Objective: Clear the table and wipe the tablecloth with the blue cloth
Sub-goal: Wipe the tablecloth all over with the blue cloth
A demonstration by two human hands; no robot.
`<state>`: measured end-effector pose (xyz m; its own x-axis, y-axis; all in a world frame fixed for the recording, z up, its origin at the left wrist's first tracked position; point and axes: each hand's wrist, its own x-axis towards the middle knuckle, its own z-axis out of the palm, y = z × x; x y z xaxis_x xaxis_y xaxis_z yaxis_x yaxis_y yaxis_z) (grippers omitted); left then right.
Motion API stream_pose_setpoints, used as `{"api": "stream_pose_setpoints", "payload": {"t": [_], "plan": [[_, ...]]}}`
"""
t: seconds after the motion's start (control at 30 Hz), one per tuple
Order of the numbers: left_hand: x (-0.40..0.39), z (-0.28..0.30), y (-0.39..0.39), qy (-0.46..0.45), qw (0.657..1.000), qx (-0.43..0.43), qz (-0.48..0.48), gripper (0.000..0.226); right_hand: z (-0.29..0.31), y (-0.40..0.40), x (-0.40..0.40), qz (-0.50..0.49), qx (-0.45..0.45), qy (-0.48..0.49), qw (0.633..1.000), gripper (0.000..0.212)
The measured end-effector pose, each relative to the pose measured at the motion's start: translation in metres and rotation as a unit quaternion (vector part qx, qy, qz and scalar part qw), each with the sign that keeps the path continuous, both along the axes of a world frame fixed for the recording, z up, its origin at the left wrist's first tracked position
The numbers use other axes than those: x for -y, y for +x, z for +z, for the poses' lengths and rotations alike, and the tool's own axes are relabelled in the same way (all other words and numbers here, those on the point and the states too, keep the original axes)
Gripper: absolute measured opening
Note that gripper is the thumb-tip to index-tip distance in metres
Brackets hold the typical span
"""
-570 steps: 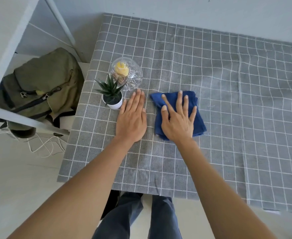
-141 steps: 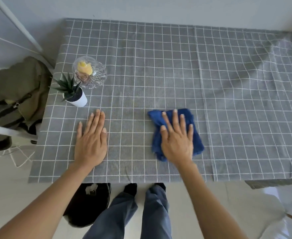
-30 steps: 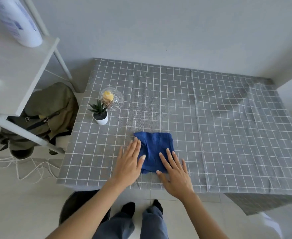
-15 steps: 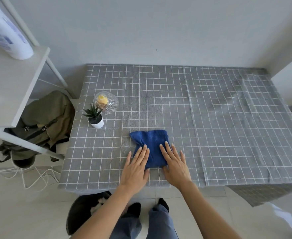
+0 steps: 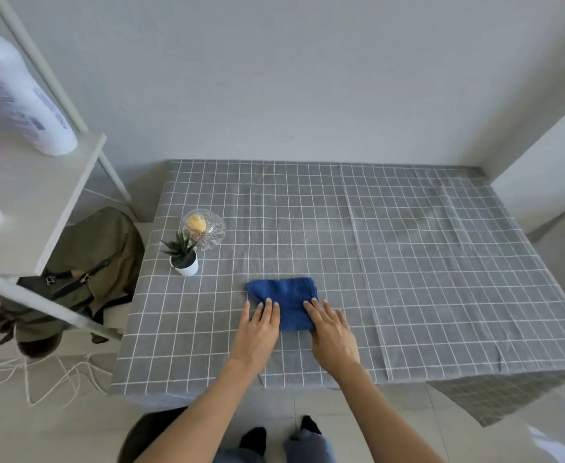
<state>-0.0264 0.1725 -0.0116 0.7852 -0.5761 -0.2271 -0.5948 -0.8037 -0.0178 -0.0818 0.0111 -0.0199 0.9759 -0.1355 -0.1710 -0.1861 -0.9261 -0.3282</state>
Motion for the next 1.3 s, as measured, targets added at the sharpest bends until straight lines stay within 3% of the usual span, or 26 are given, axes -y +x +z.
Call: {"api": "stream_pose_setpoints", "payload": {"t": [0.23,0.53,0.83,1.0,1.3], "plan": [[-0.004,0.027,0.032,-0.032,0.996,0.086,-0.022,0.083,0.038,0.022,-0.006,-0.027,0.084,-0.049,0.995,0.059],[0.058,0.075,0.072,-0.065,0.983,0.154,-0.075,0.071,0.077,0.052,0.061,-0.017,0.119,-0.114,0.986,0.063],[0.18,0.085,0.063,-0.064,0.988,0.13,-0.052,0.058,0.077,0.045,0.183,-0.014,0.141,-0.134,0.981,0.064],[0.268,0.08,0.027,-0.125,0.986,0.112,-0.01,0.056,0.068,0.023,0.275,0.03,0.139,-0.136,0.981,0.066],[0.406,0.077,-0.029,-0.075,0.994,0.066,0.034,0.056,0.069,-0.025,0.416,0.047,0.116,-0.101,0.987,0.061]]}}
